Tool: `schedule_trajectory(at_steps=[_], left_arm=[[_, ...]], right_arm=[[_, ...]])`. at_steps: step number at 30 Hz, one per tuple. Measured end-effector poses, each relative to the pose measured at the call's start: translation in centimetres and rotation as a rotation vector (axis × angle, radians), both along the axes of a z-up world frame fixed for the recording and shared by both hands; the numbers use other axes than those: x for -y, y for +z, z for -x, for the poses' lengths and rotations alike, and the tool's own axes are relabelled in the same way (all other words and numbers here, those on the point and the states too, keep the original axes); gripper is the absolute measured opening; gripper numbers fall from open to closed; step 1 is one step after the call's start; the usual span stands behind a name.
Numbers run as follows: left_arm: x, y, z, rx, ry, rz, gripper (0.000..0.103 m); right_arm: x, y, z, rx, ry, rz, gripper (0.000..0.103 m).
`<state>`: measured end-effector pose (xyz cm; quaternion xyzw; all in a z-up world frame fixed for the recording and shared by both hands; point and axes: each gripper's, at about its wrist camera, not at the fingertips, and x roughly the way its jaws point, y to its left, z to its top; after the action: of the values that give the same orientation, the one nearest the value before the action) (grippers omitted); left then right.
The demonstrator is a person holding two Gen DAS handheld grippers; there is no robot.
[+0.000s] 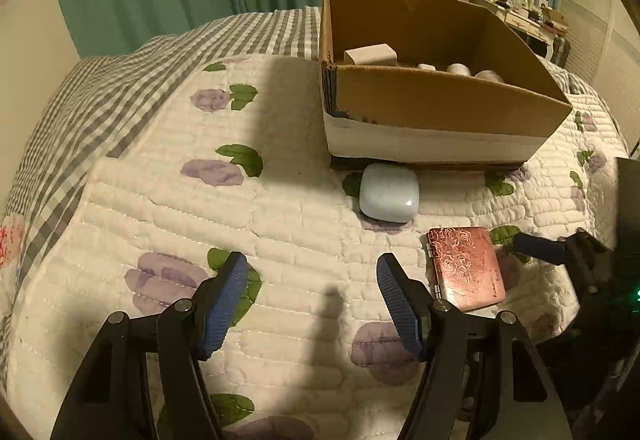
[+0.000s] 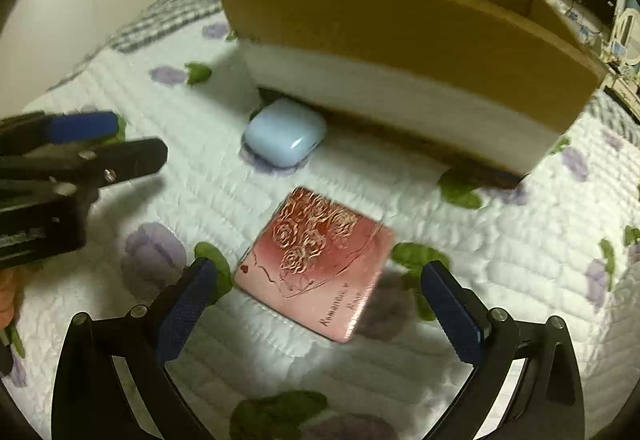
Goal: Organize rigid objects
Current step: 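Grasp the pink rose-patterned case with the right tool, then grasp the light blue earbud case with the left tool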
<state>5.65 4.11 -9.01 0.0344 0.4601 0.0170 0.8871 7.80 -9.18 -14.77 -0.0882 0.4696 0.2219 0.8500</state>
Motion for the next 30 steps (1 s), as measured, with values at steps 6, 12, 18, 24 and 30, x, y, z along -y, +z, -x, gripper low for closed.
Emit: schedule_trajectory(at_steps=[6,12,18,24,30], left_arm=[[0.1,-0.5,-0.3,-0.022,0.001,-0.003,0.070],[-0.2,-0.8,-0.6,-0.037,0.023,0.005,0.070],[1.5,-0.4,-0.7,-0.032,-0.030,-0.013,0.070],[5.1,-0.3,-2.1,-0.033,-0.091,-0.028,0.070],[7.1,-1.4,-4.9,-0.001,-0.083,-0.080,0.070]], right_arm=[[-0.3,-0.8,-0.7,-0.011,-0.010,0.008,0.099],[1.6,0.1,-0.1,0.042,-0.055,-0.030,0.075],[6.5,2.8,-0.1,0.114,-0.188,-0.068,0.074],[9.7,4.5,-1.9,0.152,-0.269,-0.107,0.074],[9.2,5.3,-1.6,0.168,-0.253,-0.108,0.073]])
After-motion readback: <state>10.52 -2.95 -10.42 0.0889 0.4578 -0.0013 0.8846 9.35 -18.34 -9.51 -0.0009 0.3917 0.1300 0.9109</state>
